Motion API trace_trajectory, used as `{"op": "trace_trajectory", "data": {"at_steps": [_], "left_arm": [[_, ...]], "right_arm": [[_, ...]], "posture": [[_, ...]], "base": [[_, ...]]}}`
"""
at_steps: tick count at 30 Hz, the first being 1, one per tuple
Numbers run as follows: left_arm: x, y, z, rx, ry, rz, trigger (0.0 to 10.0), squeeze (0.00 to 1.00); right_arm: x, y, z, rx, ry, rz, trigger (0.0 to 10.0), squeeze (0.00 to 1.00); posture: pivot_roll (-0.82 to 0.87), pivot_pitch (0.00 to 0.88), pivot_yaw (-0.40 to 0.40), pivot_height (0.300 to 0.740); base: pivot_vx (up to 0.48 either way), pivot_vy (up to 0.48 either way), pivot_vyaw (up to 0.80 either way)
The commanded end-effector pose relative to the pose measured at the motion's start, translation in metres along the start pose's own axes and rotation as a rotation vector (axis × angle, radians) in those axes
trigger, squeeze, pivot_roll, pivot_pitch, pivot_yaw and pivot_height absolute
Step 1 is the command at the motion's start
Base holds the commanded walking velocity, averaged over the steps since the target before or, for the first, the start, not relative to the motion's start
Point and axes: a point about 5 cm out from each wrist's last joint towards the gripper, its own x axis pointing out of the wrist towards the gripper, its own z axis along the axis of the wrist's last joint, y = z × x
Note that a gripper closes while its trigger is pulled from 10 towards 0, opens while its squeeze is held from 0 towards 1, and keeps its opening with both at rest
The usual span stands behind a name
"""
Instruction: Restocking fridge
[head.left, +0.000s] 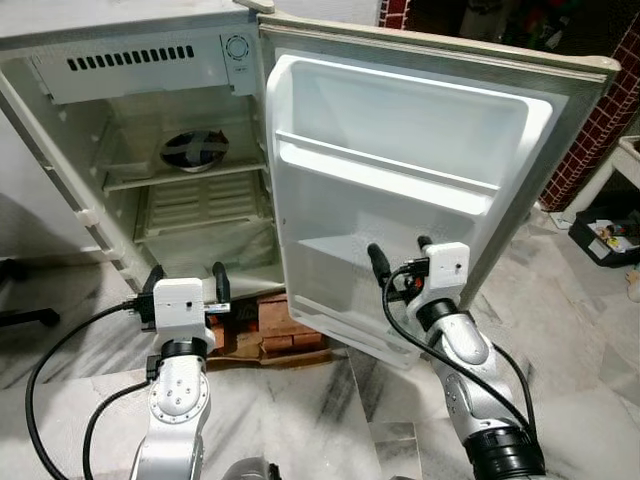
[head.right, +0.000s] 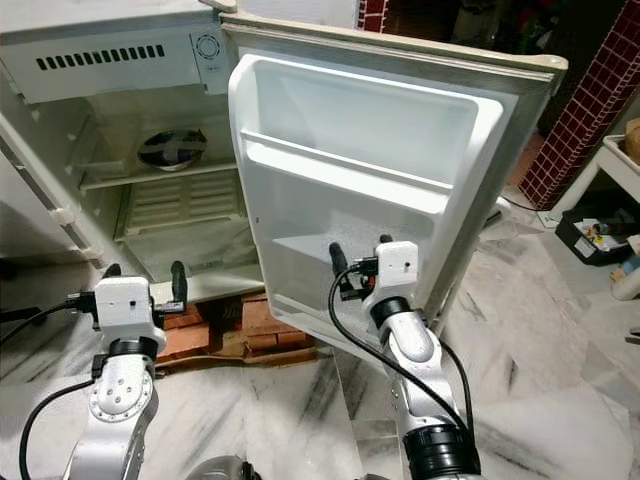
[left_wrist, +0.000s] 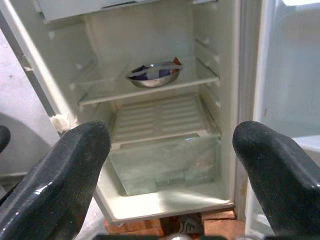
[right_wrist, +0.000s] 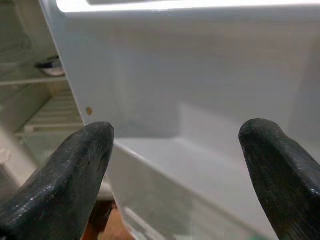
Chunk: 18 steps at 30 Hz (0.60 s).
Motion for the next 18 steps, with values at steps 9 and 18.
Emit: {"op": "trace_trajectory", "data": {"at_steps": [9, 18], "left_arm": [[0.0035, -0.0003, 0.0003, 0.029, -0.009, -0.002, 10.0, 0.00], [0.0033, -0.0028, -0.0004, 0.037, -0.009, -0.014, 10.0, 0.00]], "right_arm": [[0.0004, -0.0026, -0.0040, 0.011, 0.045, -0.004, 10.0, 0.00], [0.0031, 0.0011, -0.0055, -0.062, 0.060, 0.030, 10.0, 0.00]], "posture": [[-0.01, 0.002, 0.020, 0.740], [-0.01, 0.008, 0.019, 0.740]], "base": [[0.000, -0.287, 0.00], [0.000, -0.388, 0.00]]}}
